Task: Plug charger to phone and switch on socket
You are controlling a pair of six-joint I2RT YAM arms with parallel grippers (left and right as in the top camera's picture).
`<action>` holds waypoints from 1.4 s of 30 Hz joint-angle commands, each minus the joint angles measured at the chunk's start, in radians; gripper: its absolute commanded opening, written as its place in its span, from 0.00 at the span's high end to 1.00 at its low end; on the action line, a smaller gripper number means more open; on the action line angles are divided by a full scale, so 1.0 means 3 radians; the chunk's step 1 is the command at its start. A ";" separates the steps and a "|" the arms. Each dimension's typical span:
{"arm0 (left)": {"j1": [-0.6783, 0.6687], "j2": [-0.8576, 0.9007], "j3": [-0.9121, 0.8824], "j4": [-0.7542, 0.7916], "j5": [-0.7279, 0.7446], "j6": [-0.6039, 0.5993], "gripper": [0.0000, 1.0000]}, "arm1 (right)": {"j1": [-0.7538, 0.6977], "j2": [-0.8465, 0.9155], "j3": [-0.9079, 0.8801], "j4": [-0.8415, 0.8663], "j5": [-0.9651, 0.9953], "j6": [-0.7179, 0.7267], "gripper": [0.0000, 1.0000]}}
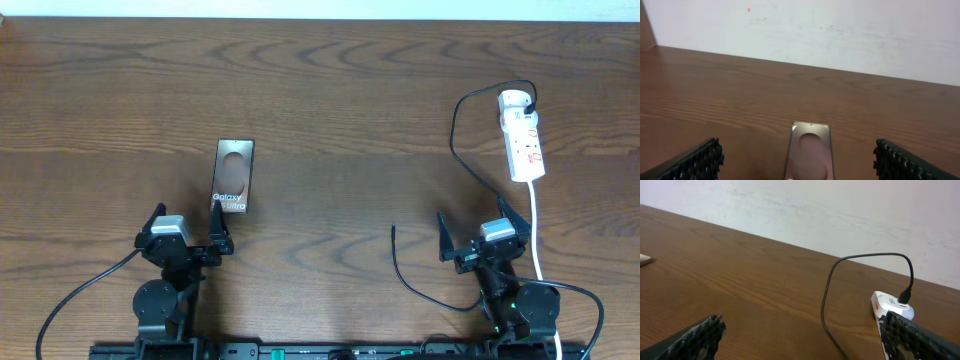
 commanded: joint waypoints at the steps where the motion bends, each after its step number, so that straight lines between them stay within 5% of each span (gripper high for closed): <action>1: -0.0015 -0.0020 -0.0053 -0.0006 0.0203 -0.0066 0.04 | 0.0019 -0.0028 -0.0004 -0.0018 0.0023 -0.0024 0.01; 12: -0.0015 0.0061 0.0108 -0.0331 0.0226 -0.0421 0.04 | 0.0019 -0.0008 -0.0004 -0.0018 0.0023 -0.0024 0.01; 18: -0.0015 0.0676 0.0641 -0.0430 0.0217 -0.0413 0.04 | 0.0019 -0.0005 -0.0004 -0.0018 0.0023 -0.0024 0.01; 29: -0.0015 0.2602 0.2228 -0.1031 0.0226 -0.0408 0.04 | 0.0019 -0.0001 -0.0004 -0.0018 0.0023 -0.0024 0.01; 42: -0.0015 0.4187 0.4449 -0.2664 0.0226 -0.0201 0.02 | 0.0019 -0.0001 -0.0004 -0.0018 0.0023 -0.0024 0.01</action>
